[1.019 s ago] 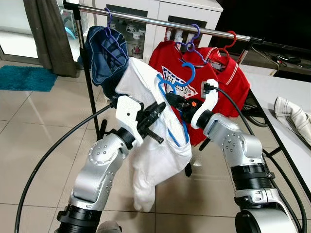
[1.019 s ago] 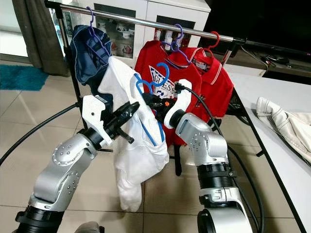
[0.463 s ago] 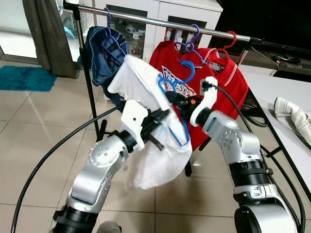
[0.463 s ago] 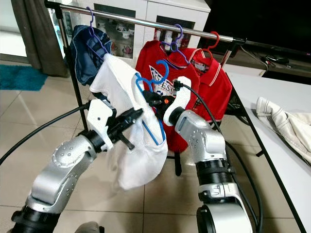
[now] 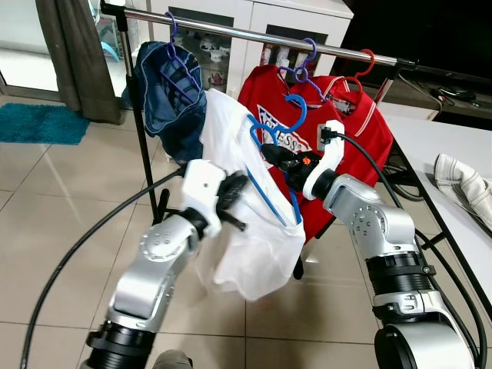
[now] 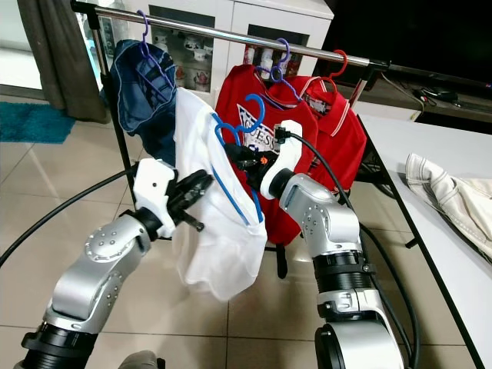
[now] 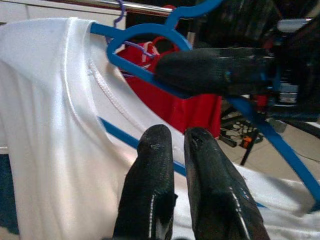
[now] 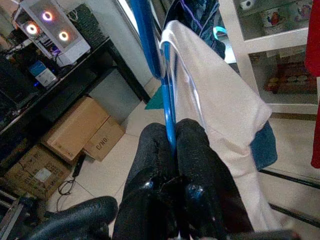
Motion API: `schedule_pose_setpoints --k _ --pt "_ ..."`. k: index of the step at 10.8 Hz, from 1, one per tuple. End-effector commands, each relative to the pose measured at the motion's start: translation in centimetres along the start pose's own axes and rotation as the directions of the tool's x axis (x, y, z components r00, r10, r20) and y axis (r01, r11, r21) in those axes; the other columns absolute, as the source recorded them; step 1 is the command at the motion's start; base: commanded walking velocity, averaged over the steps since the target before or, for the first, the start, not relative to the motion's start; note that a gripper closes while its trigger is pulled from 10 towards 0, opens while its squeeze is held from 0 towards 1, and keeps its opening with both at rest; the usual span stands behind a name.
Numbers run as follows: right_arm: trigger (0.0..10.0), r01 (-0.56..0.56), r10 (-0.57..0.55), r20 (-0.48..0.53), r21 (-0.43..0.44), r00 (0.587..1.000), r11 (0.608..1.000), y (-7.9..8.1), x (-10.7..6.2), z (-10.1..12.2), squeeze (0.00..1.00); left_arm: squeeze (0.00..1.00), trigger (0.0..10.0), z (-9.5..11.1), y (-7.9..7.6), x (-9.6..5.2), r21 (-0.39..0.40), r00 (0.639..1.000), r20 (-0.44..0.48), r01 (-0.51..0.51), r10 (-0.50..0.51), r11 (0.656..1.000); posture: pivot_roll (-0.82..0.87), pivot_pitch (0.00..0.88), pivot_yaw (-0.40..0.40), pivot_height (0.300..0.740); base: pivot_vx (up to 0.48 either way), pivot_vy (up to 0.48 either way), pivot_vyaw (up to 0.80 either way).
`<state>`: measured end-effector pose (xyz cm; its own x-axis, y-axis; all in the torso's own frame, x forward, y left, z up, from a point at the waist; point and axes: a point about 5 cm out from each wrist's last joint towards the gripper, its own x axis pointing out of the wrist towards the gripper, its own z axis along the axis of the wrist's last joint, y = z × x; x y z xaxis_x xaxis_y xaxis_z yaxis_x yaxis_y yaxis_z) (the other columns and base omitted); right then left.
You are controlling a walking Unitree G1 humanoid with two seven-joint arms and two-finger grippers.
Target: Hang hanger
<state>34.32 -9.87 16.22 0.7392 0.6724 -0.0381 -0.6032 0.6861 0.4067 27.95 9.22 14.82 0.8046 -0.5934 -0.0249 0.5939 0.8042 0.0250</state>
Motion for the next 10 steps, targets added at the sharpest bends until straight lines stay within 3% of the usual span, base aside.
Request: schedule_pose_setpoints --k 1,3,4,6,7,8,9,10 --pt "0.0 0.016 -0.014 0.039 -0.055 0.999 0.998 -0.2 -0.1 1.5 0.0 1.0 10.0 0.6 -0.7 0.0 0.023 0.998 0.026 0.062 -0.063 0.998 0.14 0.0 -0.151 0.74 0.0 0.0 0.0" --pt "0.0 0.052 -0.049 0.048 -0.052 0.998 0.997 -0.7 0.0 1.8 0.0 1.0 10.0 1.3 -1.3 -0.9 0.073 0.972 0.035 0.23 -0.233 0.97 0.14 0.0 -0.153 0.74 0.0 0.0 0.0" --pt "0.0 0.046 -0.044 0.047 -0.055 0.998 0.997 -0.5 0.1 2.0 0.0 1.0 10.0 0.8 -1.0 -1.4 0.114 0.96 -0.018 0.279 -0.278 0.954 0.14 0.0 -0.153 0.74 0.0 0.0 0.0" --pt "0.0 0.028 -0.027 0.017 -0.087 0.999 0.996 -0.3 0.2 1.9 0.0 1.0 10.0 0.1 1.4 -1.7 0.19 0.982 -0.082 0.185 -0.172 0.964 0.13 0.0 -0.158 0.74 0.0 0.0 0.0" --pt "0.0 0.026 -0.025 0.016 -0.086 1.0 0.996 -0.3 0.1 1.9 0.0 0.0 10.0 -0.2 0.7 -1.8 0.145 0.954 -0.097 0.295 -0.283 0.944 0.14 0.0 -0.16 0.74 0.0 0.0 0.0" --pt "0.0 -0.003 0.004 0.009 -0.087 1.0 0.996 0.2 0.4 2.0 0.0 0.0 10.0 -0.7 -0.7 -1.8 0.08 0.889 -0.075 0.457 -0.452 0.886 0.13 0.0 -0.167 0.74 0.0 0.0 0.0" --pt "0.0 -0.041 0.04 -0.009 -0.096 0.999 0.995 0.8 0.6 2.0 0.0 0.0 10.0 -1.1 -0.9 -1.3 0.078 0.85 -0.082 0.526 -0.521 0.847 0.13 0.0 -0.167 0.74 0.0 0.0 0.0" --pt "0.0 -0.058 0.056 -0.017 -0.102 0.998 0.993 1.0 0.6 1.9 0.0 0.0 10.0 -1.1 -0.6 -1.0 0.099 0.838 -0.095 0.545 -0.537 0.832 0.12 0.0 -0.166 0.74 0.0 0.0 0.0"
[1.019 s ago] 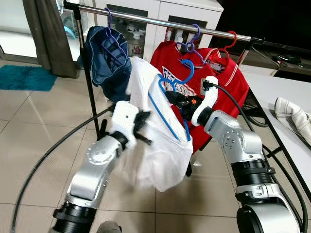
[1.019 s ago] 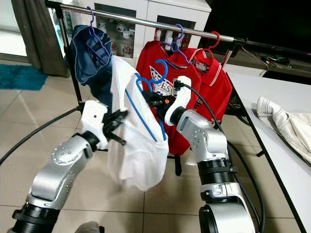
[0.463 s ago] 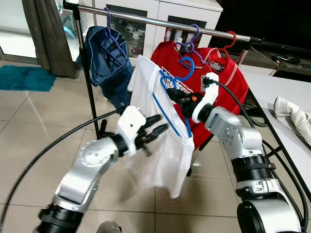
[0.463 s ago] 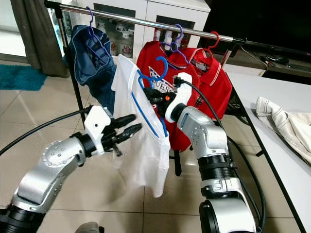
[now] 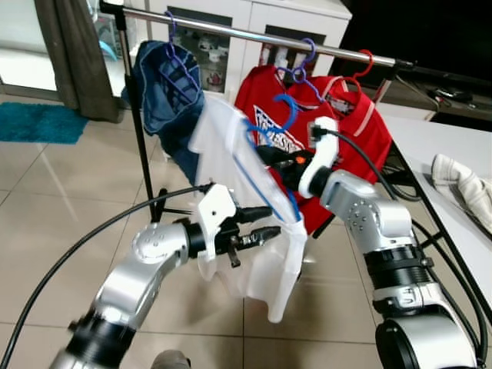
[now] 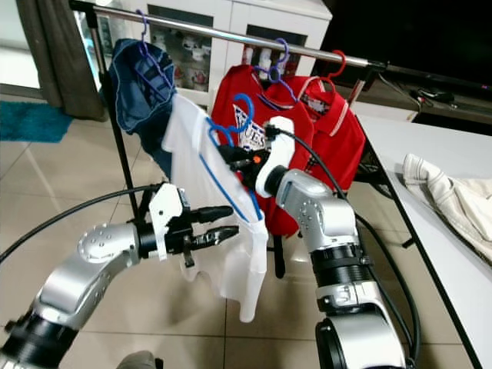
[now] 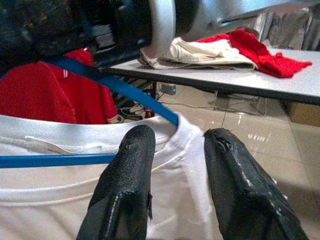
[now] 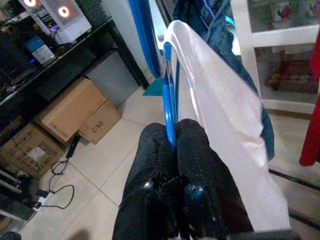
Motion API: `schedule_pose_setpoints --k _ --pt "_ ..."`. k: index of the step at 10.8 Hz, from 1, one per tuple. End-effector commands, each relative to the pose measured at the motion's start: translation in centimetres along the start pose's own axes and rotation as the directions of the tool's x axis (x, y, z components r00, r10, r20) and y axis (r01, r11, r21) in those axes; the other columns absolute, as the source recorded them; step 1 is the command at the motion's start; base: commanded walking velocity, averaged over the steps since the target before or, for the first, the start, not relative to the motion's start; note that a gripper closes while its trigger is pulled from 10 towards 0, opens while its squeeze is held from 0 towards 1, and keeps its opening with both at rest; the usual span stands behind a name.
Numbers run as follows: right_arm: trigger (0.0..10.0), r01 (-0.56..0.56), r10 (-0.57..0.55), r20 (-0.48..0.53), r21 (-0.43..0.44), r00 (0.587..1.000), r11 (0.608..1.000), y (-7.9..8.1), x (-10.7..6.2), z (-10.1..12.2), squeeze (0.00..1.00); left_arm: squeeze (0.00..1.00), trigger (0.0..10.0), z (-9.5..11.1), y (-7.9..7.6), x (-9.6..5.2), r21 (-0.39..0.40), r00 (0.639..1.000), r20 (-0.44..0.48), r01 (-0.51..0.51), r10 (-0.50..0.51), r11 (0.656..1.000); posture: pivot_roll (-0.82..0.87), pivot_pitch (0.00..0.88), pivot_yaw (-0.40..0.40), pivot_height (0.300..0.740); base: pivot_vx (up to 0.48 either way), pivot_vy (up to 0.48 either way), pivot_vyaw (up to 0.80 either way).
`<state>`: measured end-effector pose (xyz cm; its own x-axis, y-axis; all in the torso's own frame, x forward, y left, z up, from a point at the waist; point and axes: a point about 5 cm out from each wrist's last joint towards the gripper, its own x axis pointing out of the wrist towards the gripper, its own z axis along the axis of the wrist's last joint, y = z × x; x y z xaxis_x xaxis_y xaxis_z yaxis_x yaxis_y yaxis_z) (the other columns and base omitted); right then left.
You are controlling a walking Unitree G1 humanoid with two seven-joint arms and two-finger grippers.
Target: Hang hanger
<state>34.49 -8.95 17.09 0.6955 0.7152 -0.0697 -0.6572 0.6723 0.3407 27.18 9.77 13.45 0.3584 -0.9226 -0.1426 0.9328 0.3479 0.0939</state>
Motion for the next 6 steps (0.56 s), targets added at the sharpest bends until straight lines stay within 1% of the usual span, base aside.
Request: schedule_pose_setpoints --k 1,2,3,4,5,6 --pt "0.0 -0.025 0.026 0.032 -0.032 0.999 0.999 0.3 -0.3 1.2 0.0 0.0 10.0 0.2 0.6 0.1 0.04 0.999 -0.019 0.036 -0.035 0.999 0.11 0.0 -0.161 0.74 0.0 0.0 0.0" --pt "0.0 -0.035 0.036 0.029 -0.026 0.999 0.999 0.4 -0.4 1.1 0.0 0.0 10.0 -0.2 0.9 0.1 0.057 0.996 -0.06 0.074 -0.07 0.996 0.1 0.0 -0.158 0.74 0.0 0.0 0.0" --pt "0.0 -0.056 0.057 0.027 -0.018 0.998 0.998 0.7 -0.5 1.1 0.0 0.0 10.0 -0.5 1.0 0.1 0.057 0.991 -0.079 0.117 -0.113 0.991 0.1 0.0 -0.154 0.74 0.0 0.0 0.0" --pt "0.0 -0.067 0.067 0.028 -0.015 0.997 0.998 0.8 -0.6 1.1 0.0 0.0 10.0 -0.6 0.9 0.4 0.054 0.987 -0.08 0.146 -0.141 0.988 0.1 0.0 -0.154 0.74 0.0 0.0 0.0" --pt "0.0 -0.073 0.073 0.032 -0.006 0.997 0.997 1.0 -0.6 1.2 0.0 0.0 10.0 -0.4 0.6 1.2 0.057 0.979 -0.066 0.197 -0.193 0.979 0.1 0.0 -0.15 0.74 0.0 0.0 0.0" --pt "0.0 -0.076 0.076 0.033 -0.003 0.997 0.997 1.1 -0.6 1.2 0.0 0.0 10.0 -0.4 0.7 1.5 0.067 0.978 -0.064 0.203 -0.199 0.977 0.1 0.0 -0.15 0.74 0.0 0.0 0.0"
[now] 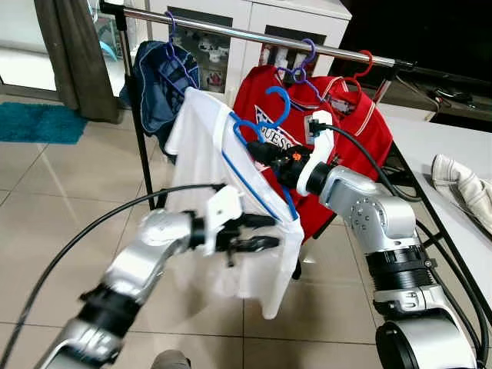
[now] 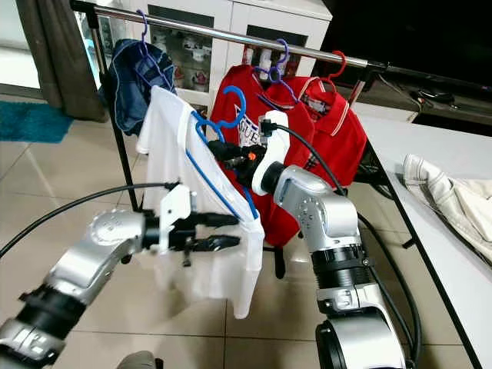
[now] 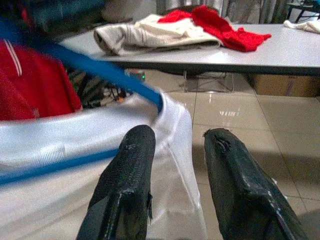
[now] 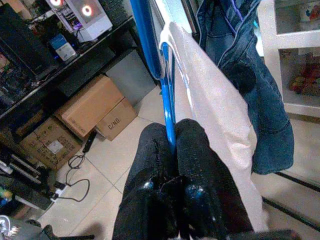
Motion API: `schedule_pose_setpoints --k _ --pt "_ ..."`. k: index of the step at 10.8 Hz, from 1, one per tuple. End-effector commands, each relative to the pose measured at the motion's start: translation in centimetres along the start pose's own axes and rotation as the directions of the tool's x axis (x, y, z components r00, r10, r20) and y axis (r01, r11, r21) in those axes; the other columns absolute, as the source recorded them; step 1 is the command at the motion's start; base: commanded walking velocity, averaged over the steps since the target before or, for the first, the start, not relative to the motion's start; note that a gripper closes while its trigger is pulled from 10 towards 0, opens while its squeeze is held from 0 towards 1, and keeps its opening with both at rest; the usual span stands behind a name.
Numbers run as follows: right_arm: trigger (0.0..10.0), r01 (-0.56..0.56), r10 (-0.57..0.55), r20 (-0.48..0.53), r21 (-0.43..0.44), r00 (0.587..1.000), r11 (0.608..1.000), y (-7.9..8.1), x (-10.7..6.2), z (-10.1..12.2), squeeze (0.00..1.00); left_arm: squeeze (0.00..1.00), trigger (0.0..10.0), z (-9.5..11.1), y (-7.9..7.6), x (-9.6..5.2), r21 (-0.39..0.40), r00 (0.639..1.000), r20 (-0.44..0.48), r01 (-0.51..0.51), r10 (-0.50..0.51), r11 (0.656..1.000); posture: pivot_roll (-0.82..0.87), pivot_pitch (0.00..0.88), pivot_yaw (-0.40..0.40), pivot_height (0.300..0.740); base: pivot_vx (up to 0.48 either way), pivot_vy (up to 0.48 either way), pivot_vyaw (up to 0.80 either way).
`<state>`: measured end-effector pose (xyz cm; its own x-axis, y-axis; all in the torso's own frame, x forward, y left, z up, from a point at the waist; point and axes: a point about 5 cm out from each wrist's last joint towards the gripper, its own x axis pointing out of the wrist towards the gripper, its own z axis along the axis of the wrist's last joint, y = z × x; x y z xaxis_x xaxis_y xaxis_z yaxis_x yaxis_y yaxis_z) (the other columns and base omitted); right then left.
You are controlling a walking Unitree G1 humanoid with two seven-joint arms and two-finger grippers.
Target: Hang hanger
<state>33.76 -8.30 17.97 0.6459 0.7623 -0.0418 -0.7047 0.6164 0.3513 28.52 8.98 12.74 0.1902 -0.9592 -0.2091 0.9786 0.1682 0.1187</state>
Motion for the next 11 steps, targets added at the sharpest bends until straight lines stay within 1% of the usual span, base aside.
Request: schedule_pose_setpoints --k 1,2,3,4,5,6,7,8,11 --pt "0.0 -0.012 0.012 0.031 -0.007 0.999 1.0 0.1 -0.5 0.7 0.0 0.0 10.0 0.1 0.2 0.5 0.031 1.0 -0.014 0.016 -0.016 0.999 0.09 0.0 -0.151 0.74 0.0 0.0 0.0" --pt "0.0 -0.02 0.02 0.028 -0.005 0.999 1.0 0.2 -0.5 0.7 0.0 0.0 10.0 0.1 0.5 0.7 0.047 1.0 -0.013 0.001 -0.001 0.999 0.09 0.0 -0.153 0.74 0.0 0.0 0.0" --pt "0.0 -0.029 0.029 0.021 -0.001 0.999 1.0 0.4 -0.5 0.5 0.0 0.0 5.5 0.0 0.8 0.9 0.052 1.0 -0.015 0.0 0.001 0.999 0.09 0.0 -0.154 0.74 0.0 0.0 0.0" --pt "0.0 -0.034 0.034 0.017 0.003 0.999 0.999 0.5 -0.4 0.3 0.0 0.0 2.9 -0.1 0.9 1.0 0.068 1.0 -0.022 -0.008 0.01 0.998 0.09 0.0 -0.153 0.74 0.0 0.0 0.0" --pt "0.0 -0.039 0.039 0.015 0.008 0.999 0.999 0.6 -0.4 0.2 0.0 0.0 1.8 -0.2 1.0 1.1 0.077 0.999 -0.025 -0.02 0.022 0.997 0.09 0.0 -0.152 0.74 0.0 0.0 0.0" --pt "0.0 -0.045 0.044 0.014 0.013 0.999 0.999 0.7 -0.5 0.1 0.0 0.0 0.3 -0.3 1.1 1.2 0.081 0.999 -0.024 -0.022 0.024 0.996 0.09 0.0 -0.152 0.74 0.0 0.0 0.0" --pt "0.0 -0.052 0.051 0.013 0.022 0.999 0.998 0.9 -0.5 0.0 0.0 0.0 0.0 -0.4 1.1 1.4 0.082 1.0 -0.017 -0.018 0.019 0.997 0.09 0.0 -0.152 0.74 0.0 0.0 0.0" --pt "0.0 -0.055 0.054 0.014 0.028 0.998 0.998 1.0 -0.5 -0.1 0.0 0.0 0.0 -0.3 0.8 1.8 0.071 1.0 -0.007 0.012 -0.011 0.997 0.09 0.0 -0.153 0.74 0.0 0.0 0.0" --pt "0.0 -0.056 0.056 0.014 0.034 0.998 0.998 1.1 -0.4 -0.1 0.0 0.0 0.0 -0.5 0.4 2.2 0.05 0.999 -0.002 0.046 -0.046 0.998 0.09 0.0 -0.153 0.74 0.0 0.0 0.0"
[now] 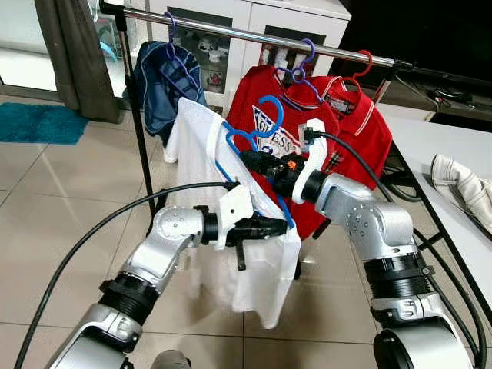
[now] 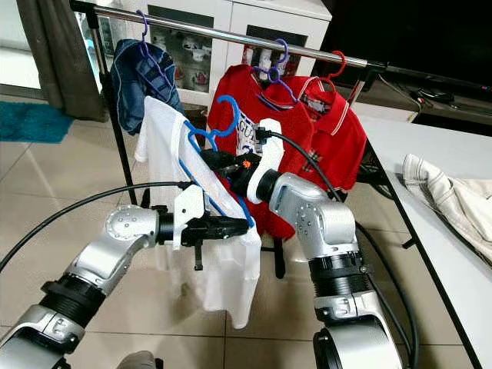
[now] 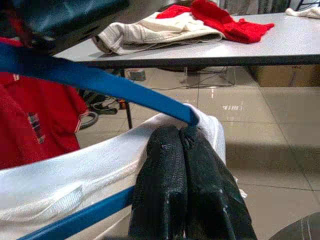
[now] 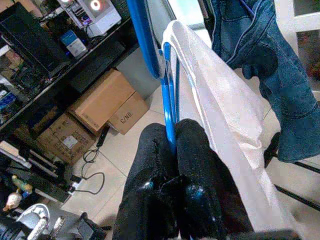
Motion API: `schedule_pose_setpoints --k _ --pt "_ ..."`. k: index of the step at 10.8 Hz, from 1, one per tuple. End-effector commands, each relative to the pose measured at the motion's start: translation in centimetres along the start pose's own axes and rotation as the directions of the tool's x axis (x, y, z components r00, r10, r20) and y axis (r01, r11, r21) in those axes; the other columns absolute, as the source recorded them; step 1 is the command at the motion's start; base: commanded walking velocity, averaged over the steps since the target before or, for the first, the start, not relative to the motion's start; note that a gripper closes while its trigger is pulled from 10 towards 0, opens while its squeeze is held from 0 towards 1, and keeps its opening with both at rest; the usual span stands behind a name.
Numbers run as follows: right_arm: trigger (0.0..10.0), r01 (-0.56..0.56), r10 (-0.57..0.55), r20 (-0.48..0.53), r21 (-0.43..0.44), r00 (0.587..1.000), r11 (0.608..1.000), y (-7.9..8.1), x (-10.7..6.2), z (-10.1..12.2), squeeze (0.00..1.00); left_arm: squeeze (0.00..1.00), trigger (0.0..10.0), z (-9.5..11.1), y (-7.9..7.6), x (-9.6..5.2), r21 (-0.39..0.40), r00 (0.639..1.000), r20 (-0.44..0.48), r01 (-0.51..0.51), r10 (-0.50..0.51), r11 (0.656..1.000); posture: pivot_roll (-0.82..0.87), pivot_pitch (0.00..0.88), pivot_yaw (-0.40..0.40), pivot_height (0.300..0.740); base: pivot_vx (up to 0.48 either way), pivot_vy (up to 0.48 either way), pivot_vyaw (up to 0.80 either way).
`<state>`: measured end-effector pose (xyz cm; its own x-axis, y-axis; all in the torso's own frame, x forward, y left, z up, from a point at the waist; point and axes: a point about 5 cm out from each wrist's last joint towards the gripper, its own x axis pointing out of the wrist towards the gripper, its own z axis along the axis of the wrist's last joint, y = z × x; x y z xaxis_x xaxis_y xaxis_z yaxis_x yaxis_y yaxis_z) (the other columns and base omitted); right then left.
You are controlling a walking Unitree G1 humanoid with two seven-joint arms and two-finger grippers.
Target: Hang hanger
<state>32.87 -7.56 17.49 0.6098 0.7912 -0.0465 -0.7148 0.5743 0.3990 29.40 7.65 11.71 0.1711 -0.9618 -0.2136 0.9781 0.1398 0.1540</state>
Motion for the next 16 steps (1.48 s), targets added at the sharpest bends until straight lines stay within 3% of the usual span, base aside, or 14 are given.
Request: schedule_pose_setpoints --k 1,4,10,11,13,14,15,16 --pt "0.0 -0.014 0.015 0.034 -0.014 0.999 1.0 0.3 -0.4 0.8 0.0 0.0 0.0 0.3 -0.3 0.7 0.002 0.999 0.004 0.039 -0.039 0.999 0.09 0.0 -0.153 0.74 0.0 0.0 0.0" --pt "0.0 -0.015 0.015 0.039 -0.009 0.999 1.0 0.3 -0.3 0.9 0.0 0.0 0.0 0.4 -1.1 1.4 -0.018 0.996 0.018 0.082 -0.082 0.996 0.09 0.0 -0.152 0.74 0.0 0.0 0.0" --pt "0.0 0.005 -0.004 0.015 -0.009 1.0 1.0 0.0 0.0 0.2 0.0 0.0 0.0 3.0 -2.5 2.3 -0.01 0.985 0.118 0.13 -0.128 0.991 0.1 0.0 -0.163 0.74 0.0 0.0 0.0" --pt "0.0 0.008 -0.008 0.004 -0.012 1.0 1.0 -0.1 0.1 0.0 0.0 0.0 0.0 2.9 -2.4 2.5 0.005 0.989 0.073 0.129 -0.129 0.992 0.1 0.0 -0.169 0.74 0.0 0.0 0.0" --pt "0.0 0.034 -0.034 0.011 -0.025 0.999 0.999 -0.5 0.0 0.1 0.0 0.0 0.0 1.1 -1.6 1.5 0.033 0.998 -0.052 0.033 -0.031 0.999 0.1 0.0 -0.163 0.74 0.0 0.0 0.0" --pt "0.0 0.049 -0.048 0.011 -0.036 0.999 0.998 -0.8 -0.1 0.1 0.0 0.0 10.0 1.0 -1.3 1.0 0.015 0.999 -0.043 -0.031 0.032 0.999 0.1 0.0 -0.161 0.74 0.0 0.0 0.0" --pt "0.0 0.07 -0.07 0.002 -0.063 0.998 0.996 -1.2 -0.4 0.0 0.0 1.0 10.0 1.2 -1.3 0.3 -0.027 0.999 0.009 -0.045 0.046 0.999 0.1 0.0 -0.161 0.74 0.0 0.0 0.0" --pt "0.0 0.083 -0.083 0.0 -0.07 0.997 0.994 -1.5 -0.5 -0.1 0.0 1.0 10.0 1.6 -1.2 -0.3 -0.05 0.996 0.055 -0.067 0.07 0.997 0.11 0.0 -0.163 0.74 0.0 0.0 0.0"
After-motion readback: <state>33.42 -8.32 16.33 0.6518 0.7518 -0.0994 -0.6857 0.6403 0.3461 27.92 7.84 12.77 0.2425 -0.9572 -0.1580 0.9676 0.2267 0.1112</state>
